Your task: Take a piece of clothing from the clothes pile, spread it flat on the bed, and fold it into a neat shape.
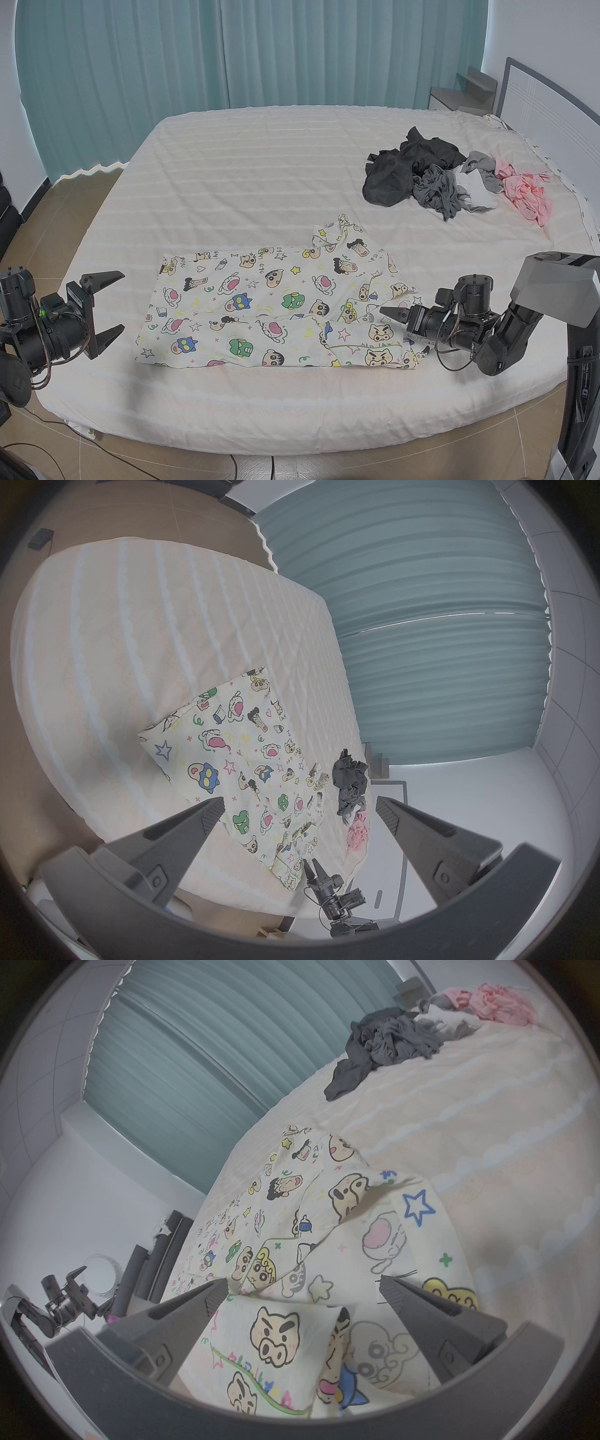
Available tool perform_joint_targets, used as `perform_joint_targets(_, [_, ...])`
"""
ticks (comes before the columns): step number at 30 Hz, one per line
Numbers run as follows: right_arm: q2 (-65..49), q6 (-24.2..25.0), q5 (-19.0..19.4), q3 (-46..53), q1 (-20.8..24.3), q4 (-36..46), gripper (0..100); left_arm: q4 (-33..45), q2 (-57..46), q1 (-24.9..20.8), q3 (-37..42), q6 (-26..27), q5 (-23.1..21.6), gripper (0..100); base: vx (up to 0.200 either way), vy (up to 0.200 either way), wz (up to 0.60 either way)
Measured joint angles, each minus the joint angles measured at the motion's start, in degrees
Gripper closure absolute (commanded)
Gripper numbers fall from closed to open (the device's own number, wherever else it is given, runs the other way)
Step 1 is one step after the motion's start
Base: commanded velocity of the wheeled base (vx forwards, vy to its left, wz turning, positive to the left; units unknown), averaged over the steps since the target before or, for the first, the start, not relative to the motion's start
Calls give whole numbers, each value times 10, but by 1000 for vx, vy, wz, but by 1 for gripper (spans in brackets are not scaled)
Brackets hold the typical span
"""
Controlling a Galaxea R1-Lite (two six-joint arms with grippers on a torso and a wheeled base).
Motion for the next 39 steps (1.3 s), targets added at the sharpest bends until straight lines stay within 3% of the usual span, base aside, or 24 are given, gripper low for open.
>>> perform_joint_targets(7, [13, 0, 84, -13, -20, 13, 0, -2, 1, -1, 5, 0, 0, 0, 0, 0, 0])
perform_joint_targets(15, [26, -2, 99, -22, -21, 18, 0, -3, 16, -1, 6, 0, 0, 0, 0, 0, 0])
perform_joint_targets(16, [30, -2, 99, -27, -21, 18, 100, -3, 17, -1, 6, 0, 0, 0, 0, 0, 0])
perform_joint_targets(28, [49, -5, 100, -42, -22, 11, 100, -15, 36, 0, 5, 0, 0, 0, 0, 0, 0])
perform_joint_targets(39, [50, 0, 97, -24, -27, -96, 100, -24, 51, 0, 9, 1, 1, 0, 0, 0, 0])
